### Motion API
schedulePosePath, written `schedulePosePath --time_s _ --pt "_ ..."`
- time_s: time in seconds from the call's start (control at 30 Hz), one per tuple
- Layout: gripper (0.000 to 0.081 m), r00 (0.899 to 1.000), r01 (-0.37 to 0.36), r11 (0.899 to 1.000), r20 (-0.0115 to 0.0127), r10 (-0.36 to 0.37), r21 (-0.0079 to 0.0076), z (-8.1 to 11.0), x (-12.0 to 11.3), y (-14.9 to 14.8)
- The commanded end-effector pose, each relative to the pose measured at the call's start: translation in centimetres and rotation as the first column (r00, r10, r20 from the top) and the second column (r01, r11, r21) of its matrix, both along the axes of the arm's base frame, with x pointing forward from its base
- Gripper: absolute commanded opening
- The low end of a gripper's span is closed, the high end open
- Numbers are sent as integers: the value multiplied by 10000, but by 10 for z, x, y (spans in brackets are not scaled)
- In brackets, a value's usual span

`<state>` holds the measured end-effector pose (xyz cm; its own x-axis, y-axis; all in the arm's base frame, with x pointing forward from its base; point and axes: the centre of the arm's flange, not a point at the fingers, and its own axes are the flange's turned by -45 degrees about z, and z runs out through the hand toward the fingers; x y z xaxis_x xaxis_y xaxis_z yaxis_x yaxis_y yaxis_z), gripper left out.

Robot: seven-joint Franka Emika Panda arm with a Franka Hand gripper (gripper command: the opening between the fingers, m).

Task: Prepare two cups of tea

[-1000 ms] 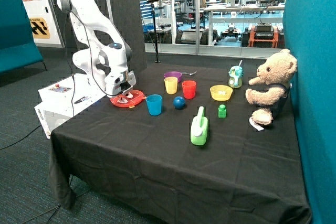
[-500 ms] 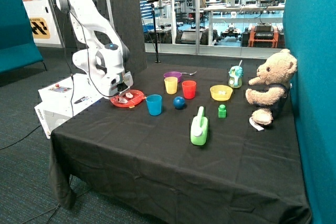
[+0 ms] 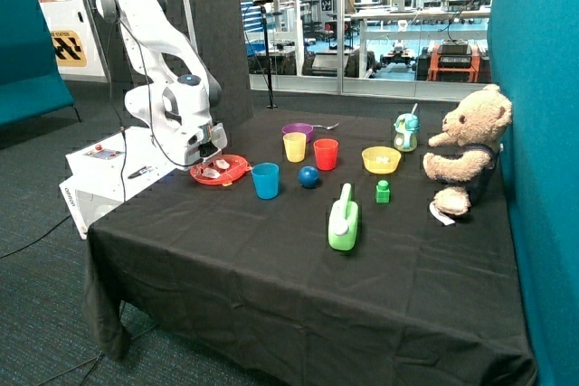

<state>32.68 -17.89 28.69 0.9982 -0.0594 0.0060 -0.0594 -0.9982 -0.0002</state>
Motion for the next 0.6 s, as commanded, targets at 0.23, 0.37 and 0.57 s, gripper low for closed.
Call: schedulePosePath --time_s 0.23,0.37,0.57 --pt "376 9997 229 9997 -60 -229 1 1 6 5" --pt "377 9999 144 9999 -60 -144 1 -3 7 7" --pt "380 9998 183 9998 -60 -183 1 -7 14 9"
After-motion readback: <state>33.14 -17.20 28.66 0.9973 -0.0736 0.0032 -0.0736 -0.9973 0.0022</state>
